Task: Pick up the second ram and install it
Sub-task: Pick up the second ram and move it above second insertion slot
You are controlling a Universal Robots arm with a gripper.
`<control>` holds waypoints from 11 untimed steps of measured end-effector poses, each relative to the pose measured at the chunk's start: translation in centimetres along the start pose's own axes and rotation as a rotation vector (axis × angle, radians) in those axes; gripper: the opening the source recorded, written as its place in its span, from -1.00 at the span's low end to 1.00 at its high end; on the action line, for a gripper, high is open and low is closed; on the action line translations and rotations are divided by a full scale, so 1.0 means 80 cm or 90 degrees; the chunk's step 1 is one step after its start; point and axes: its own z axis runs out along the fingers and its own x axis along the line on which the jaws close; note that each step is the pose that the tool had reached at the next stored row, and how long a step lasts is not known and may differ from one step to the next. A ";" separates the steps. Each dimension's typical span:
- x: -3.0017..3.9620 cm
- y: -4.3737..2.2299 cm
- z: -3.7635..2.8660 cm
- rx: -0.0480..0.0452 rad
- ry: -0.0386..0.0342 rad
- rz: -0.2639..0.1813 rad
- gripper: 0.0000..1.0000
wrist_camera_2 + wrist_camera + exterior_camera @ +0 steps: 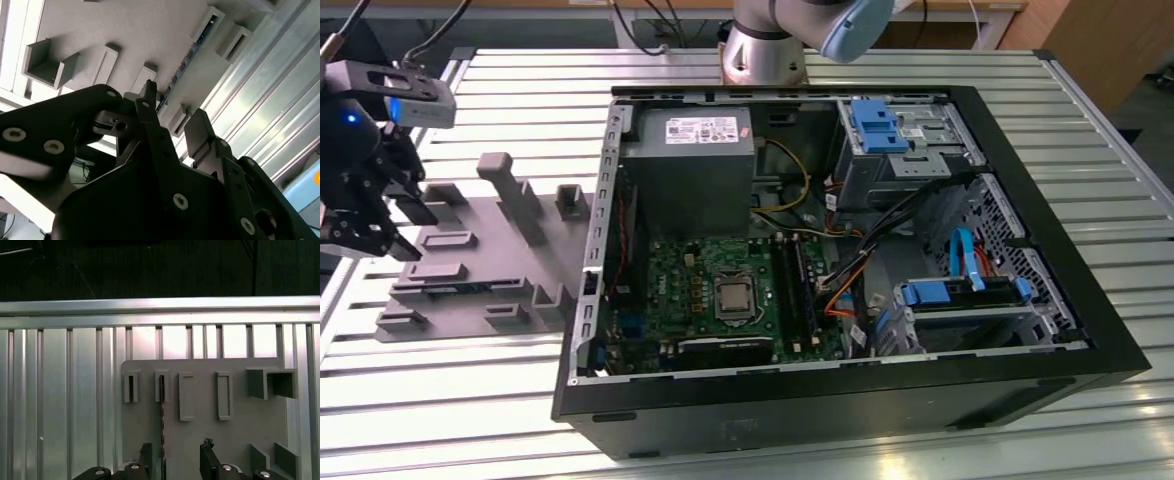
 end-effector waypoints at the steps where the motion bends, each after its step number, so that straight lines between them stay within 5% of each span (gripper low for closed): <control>1: 0.0001 0.0000 0.0022 -0.0003 0.0000 0.000 0.00; 11: 0.0000 0.0000 -0.0025 -0.0004 0.0000 0.000 0.00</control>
